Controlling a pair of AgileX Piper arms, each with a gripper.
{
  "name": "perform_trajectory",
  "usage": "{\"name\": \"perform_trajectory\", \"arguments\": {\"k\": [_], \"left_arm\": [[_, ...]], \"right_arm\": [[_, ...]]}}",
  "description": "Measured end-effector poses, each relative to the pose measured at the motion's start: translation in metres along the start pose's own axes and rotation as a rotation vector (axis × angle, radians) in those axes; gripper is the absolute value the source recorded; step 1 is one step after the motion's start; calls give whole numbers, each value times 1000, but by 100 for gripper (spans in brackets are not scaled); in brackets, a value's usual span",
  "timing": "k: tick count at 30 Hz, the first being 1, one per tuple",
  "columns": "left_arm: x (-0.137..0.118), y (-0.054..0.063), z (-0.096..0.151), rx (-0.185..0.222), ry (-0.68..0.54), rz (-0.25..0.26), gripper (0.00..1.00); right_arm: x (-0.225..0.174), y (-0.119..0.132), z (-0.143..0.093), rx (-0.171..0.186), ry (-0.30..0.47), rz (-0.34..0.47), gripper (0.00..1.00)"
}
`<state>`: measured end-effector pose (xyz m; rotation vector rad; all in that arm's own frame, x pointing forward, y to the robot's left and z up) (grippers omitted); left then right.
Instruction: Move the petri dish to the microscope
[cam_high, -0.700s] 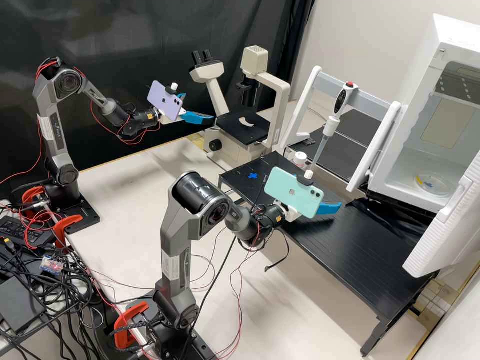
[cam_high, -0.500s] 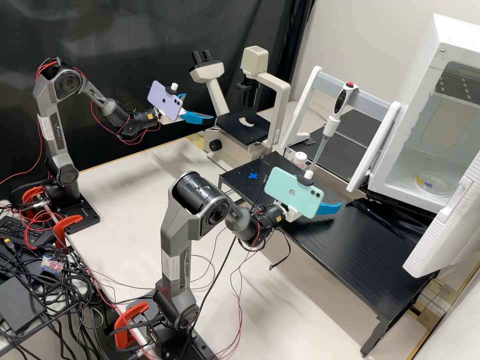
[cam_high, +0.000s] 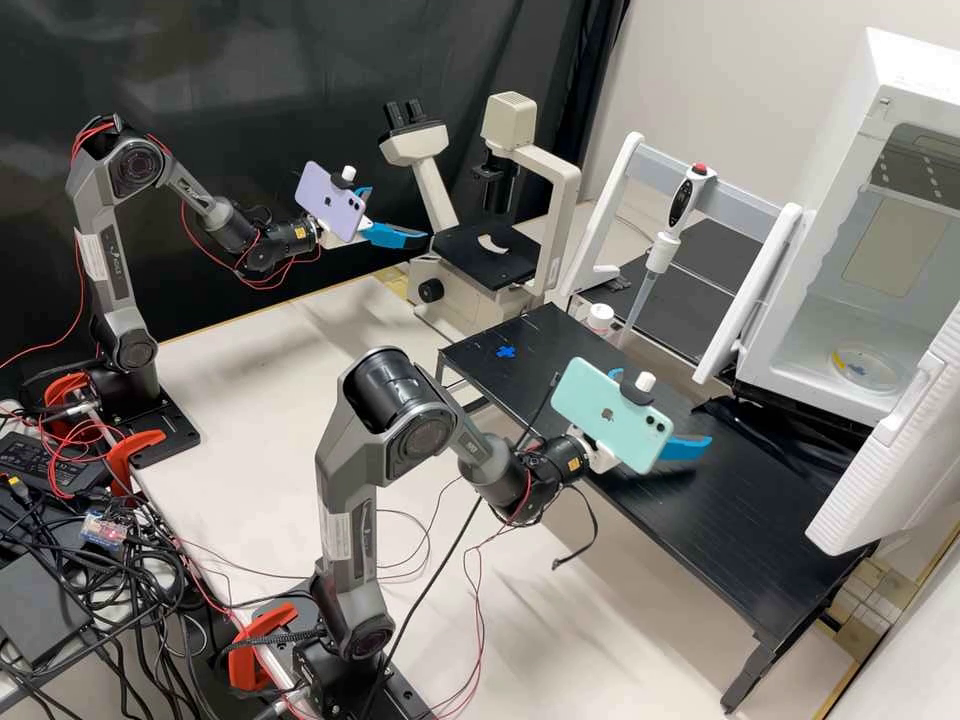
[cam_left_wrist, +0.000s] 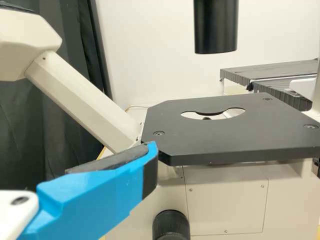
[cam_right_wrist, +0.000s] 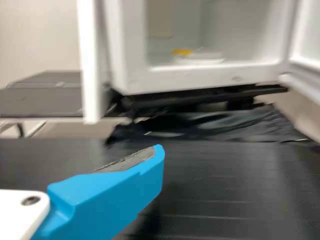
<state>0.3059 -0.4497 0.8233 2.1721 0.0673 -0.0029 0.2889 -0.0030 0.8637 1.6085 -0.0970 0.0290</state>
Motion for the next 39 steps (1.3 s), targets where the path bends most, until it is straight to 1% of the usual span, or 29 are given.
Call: {"name": "perform_trajectory", "arguments": {"k": [3, 5, 6, 10, 15, 16, 24, 27, 30, 35, 37, 38, 39], "left_arm": [[0, 0, 0, 0, 0, 0, 100], [0, 0, 0, 0, 0, 0, 100], [0, 0, 0, 0, 0, 0, 100], [0, 0, 0, 0, 0, 0, 100], [0, 0, 0, 0, 0, 0, 100], [0, 0, 0, 0, 0, 0, 100], [0, 0, 0, 0, 0, 0, 100], [0, 0, 0, 0, 0, 0, 100], [0, 0, 0, 0, 0, 0, 100], [0, 0, 0, 0, 0, 0, 100], [0, 0, 0, 0, 0, 0, 100], [0, 0, 0, 0, 0, 0, 100], [0, 0, 0, 0, 0, 0, 100]], "right_arm": [[-1, 18, 11, 32, -16, 56, 100], [3, 29, 14, 41, -17, 90, 100], [6, 36, 16, 53, -19, 112, 100], [23, 53, 19, 45, -16, 155, 100], [51, 66, 19, 36, -31, 161, 100], [57, 70, 20, 36, -45, 163, 100], [103, 100, 18, 83, -111, 217, 100], [116, 105, 14, 80, -111, 228, 100], [131, 110, 6, 59, -98, 225, 100], [158, 113, -8, 54, -74, 208, 100], [170, 112, -13, 32, -75, 192, 100], [178, 110, -14, 12, -81, 182, 100], [183, 110, -15, 4, -85, 178, 100]]}}
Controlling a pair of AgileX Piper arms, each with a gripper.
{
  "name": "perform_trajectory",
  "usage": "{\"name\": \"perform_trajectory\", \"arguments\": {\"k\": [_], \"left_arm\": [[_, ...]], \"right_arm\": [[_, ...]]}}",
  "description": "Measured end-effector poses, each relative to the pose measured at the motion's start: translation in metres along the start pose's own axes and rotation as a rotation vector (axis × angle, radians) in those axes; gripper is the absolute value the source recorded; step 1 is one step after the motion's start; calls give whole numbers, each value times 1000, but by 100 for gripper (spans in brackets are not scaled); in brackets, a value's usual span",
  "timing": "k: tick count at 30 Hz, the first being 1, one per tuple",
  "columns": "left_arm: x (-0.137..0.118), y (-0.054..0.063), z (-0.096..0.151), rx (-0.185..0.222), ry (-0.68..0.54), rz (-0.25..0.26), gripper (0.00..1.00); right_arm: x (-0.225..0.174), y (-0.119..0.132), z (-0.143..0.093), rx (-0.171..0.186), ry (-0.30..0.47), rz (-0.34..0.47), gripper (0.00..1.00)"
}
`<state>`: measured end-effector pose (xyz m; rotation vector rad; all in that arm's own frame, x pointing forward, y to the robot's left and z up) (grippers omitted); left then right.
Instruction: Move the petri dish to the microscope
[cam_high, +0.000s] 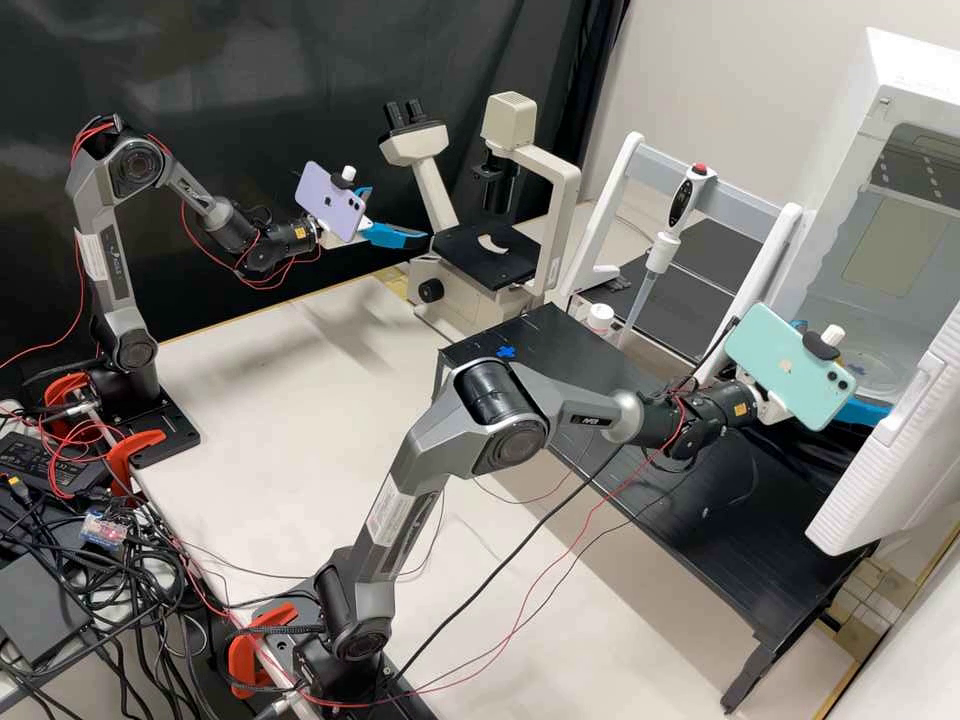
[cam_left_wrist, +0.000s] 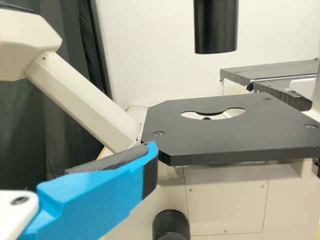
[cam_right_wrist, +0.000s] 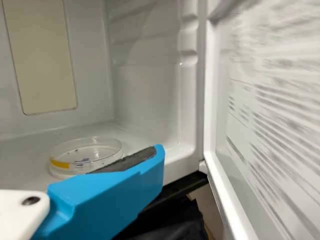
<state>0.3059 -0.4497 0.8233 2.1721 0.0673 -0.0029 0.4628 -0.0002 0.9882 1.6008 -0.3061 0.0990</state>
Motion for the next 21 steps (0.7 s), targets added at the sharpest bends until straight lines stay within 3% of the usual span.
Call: {"name": "perform_trajectory", "arguments": {"k": [13, 18, 21], "left_arm": [[0, 0, 0, 0, 0, 0, 100], [0, 0, 0, 0, 0, 0, 100], [0, 0, 0, 0, 0, 0, 100]], "right_arm": [[56, -21, 8, -133, -79, -57, 100], [67, -27, 14, -138, -85, -65, 100], [72, -28, 15, -110, -74, -62, 100]]}}
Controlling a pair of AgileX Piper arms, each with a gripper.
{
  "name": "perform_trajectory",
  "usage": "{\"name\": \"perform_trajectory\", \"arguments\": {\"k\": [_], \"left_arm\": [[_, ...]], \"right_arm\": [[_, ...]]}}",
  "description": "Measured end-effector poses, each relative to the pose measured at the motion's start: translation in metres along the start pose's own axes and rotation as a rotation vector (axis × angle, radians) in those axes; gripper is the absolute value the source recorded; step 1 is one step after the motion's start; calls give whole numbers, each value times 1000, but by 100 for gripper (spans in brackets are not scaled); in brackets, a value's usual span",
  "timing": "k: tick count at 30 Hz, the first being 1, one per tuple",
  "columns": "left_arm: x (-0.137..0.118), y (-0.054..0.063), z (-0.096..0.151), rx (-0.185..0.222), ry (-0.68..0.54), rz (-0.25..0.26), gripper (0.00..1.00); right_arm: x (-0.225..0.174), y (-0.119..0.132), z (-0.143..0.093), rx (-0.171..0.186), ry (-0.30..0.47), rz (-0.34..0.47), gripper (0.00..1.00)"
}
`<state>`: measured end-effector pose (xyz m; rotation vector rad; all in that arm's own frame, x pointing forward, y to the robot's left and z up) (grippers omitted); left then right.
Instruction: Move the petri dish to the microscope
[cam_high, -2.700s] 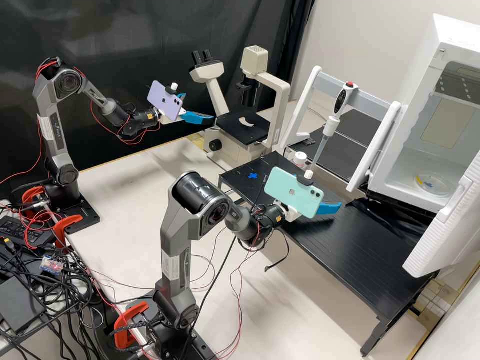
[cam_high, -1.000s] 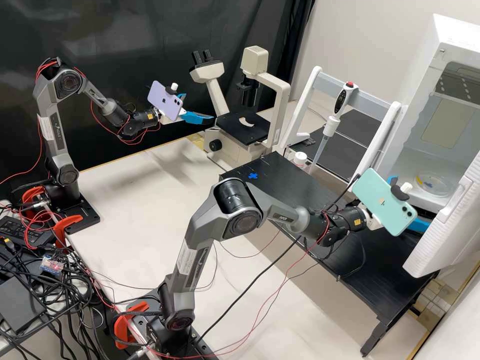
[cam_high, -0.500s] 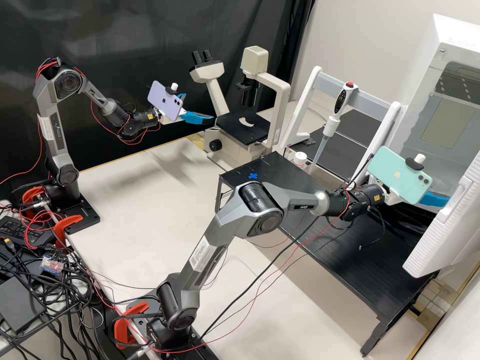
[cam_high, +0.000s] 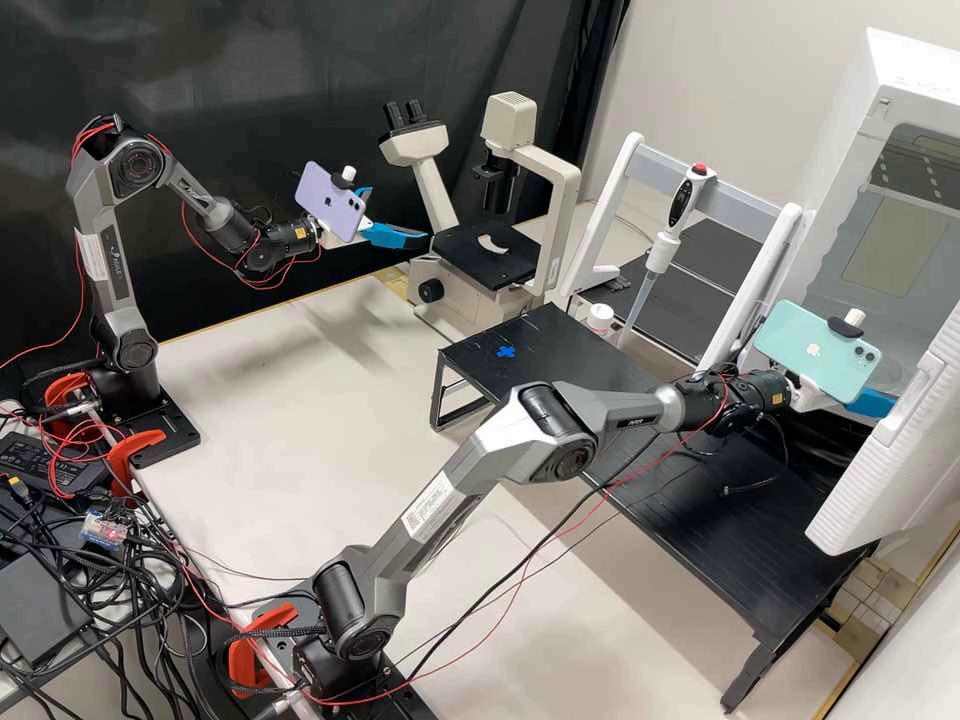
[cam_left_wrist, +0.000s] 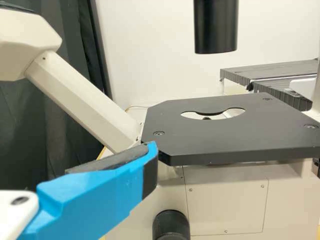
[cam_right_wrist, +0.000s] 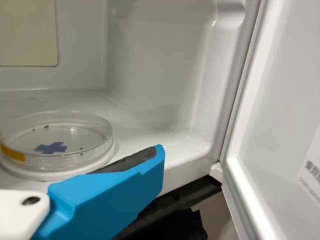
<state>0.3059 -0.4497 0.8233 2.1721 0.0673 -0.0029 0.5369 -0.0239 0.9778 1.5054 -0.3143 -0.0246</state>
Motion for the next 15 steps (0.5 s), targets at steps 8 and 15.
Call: {"name": "perform_trajectory", "arguments": {"k": [8, 15], "left_arm": [[0, 0, 0, 0, 0, 0, 100], [0, 0, 0, 0, 0, 0, 100]], "right_arm": [[8, -11, 1, 51, 39, -59, 100], [10, -14, -1, 51, 63, -91, 0]]}}
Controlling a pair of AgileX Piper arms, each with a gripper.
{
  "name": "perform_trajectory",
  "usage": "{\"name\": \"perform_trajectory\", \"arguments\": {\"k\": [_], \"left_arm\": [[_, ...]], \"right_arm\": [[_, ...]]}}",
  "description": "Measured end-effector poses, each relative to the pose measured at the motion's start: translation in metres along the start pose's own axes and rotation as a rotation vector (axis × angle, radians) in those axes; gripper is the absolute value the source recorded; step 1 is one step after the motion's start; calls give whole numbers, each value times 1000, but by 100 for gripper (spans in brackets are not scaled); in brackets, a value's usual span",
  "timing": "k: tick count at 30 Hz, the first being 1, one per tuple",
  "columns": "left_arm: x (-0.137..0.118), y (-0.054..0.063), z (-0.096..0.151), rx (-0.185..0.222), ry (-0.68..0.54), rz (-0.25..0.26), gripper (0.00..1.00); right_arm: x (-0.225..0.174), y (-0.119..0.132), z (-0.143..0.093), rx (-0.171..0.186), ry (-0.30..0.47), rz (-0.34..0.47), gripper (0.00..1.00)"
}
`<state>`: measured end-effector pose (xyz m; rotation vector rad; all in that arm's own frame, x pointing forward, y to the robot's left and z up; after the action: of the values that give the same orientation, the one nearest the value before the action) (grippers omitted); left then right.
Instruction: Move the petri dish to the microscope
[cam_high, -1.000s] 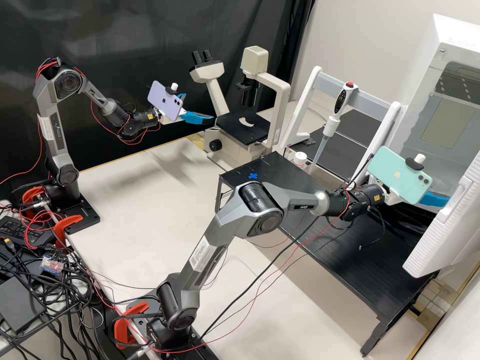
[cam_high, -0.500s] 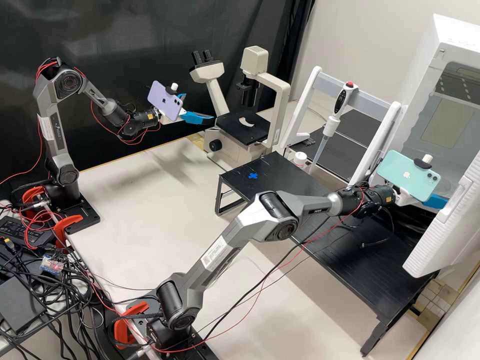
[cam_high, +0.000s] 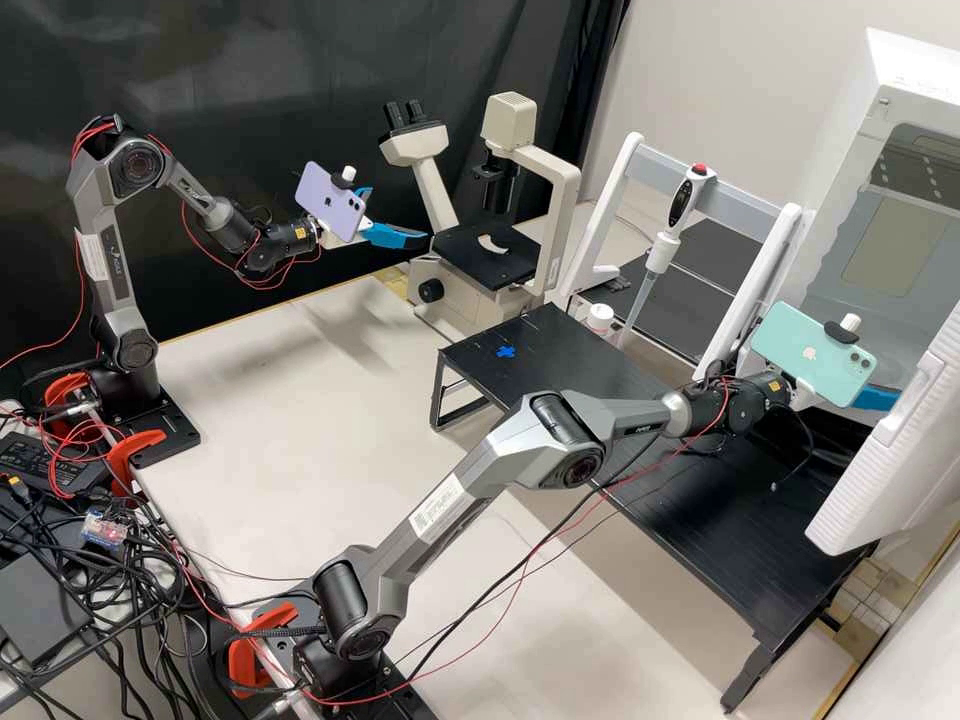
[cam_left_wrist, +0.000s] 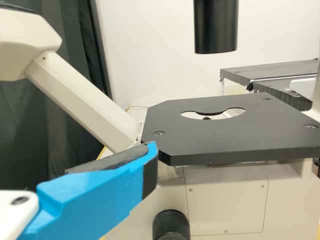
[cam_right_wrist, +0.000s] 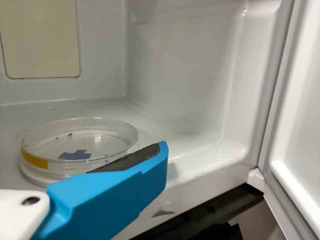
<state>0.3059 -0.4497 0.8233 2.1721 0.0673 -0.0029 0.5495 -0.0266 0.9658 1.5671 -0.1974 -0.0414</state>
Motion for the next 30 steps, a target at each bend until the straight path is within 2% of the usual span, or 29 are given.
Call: {"name": "perform_trajectory", "arguments": {"k": [20, 30], "left_arm": [[0, 0, 0, 0, 0, 0, 100], [0, 0, 0, 0, 0, 0, 100]], "right_arm": [[2, 3, 5, -8, -4, 5, 0], [1, 7, 14, 2, -22, 8, 0]]}}
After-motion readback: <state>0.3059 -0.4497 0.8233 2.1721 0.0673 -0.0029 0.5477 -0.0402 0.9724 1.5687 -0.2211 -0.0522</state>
